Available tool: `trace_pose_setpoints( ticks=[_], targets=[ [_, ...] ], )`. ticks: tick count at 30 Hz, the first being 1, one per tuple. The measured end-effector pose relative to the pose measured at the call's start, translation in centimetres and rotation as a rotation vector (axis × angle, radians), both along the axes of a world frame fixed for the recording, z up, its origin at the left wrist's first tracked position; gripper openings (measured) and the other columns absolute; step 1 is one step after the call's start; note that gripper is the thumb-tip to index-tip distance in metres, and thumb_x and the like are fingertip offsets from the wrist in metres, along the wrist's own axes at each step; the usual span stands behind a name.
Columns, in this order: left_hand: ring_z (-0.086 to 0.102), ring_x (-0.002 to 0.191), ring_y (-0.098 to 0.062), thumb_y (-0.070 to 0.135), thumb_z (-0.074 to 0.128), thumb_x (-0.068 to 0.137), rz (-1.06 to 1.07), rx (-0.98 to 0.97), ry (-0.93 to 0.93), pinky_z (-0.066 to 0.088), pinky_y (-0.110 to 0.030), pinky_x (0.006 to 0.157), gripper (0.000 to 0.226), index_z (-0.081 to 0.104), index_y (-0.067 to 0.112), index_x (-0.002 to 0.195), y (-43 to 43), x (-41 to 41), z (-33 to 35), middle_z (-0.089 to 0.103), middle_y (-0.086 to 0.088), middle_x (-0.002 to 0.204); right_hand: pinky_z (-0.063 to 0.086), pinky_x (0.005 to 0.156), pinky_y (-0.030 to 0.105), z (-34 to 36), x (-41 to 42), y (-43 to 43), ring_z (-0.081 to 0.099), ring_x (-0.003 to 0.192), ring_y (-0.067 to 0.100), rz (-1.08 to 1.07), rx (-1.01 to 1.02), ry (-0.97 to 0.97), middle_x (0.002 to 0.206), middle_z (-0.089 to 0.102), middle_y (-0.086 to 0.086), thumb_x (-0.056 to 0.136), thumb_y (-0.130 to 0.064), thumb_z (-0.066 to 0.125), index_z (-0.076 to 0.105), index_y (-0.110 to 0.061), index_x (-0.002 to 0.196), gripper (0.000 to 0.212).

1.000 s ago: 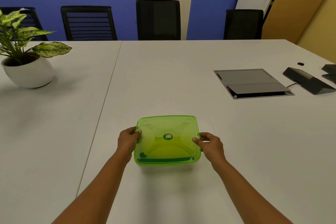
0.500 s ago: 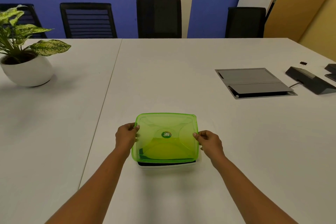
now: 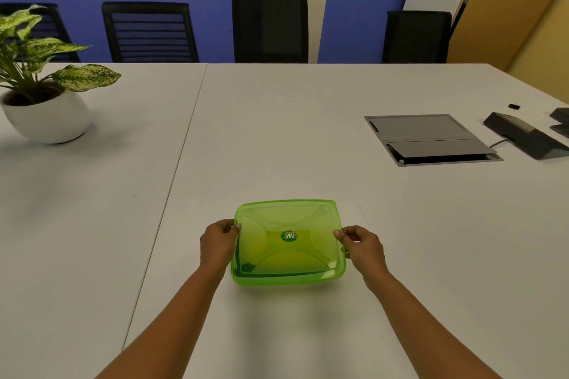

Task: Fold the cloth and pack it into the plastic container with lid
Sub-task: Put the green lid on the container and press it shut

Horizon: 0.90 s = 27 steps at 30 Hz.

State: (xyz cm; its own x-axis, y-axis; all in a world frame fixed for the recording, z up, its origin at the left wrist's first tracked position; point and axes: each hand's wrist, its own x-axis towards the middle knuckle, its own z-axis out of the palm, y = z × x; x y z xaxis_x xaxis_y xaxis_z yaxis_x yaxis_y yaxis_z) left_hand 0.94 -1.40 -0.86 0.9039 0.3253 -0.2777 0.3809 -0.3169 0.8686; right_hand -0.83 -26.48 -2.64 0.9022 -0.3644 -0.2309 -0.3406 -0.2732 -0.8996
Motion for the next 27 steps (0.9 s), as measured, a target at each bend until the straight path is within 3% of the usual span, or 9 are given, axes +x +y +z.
trace_pose_setpoints(
  ticks=[15, 27],
  targets=[
    [0.058, 0.108, -0.035, 0.02, 0.056, 0.091, 0.045, -0.044, 0.038, 0.049, -0.049, 0.095, 0.035, 0.059, 0.0, 0.118, 0.8, 1.9, -0.1, 0.063, -0.02, 0.118, 0.053, 0.085, 0.045, 0.0, 1.9, 0.8, 0.056, 0.074, 0.023, 0.018, -0.004, 0.027, 0.072, 0.059, 0.005, 0.08, -0.028, 0.07, 0.061, -0.016, 0.076, 0.016],
    [0.056, 0.115, -0.033, 0.02, 0.056, 0.091, 0.04, -0.008, 0.026, 0.045, -0.043, 0.1, 0.036, 0.059, 0.0, 0.121, 0.4, 1.2, -1.0, 0.063, -0.02, 0.121, 0.053, 0.086, 0.047, -0.2, 1.6, 0.5, 0.055, 0.077, 0.023, -0.002, -0.004, 0.047, 0.077, 0.06, 0.007, 0.079, -0.026, 0.071, 0.062, -0.014, 0.079, 0.016]
  ],
)
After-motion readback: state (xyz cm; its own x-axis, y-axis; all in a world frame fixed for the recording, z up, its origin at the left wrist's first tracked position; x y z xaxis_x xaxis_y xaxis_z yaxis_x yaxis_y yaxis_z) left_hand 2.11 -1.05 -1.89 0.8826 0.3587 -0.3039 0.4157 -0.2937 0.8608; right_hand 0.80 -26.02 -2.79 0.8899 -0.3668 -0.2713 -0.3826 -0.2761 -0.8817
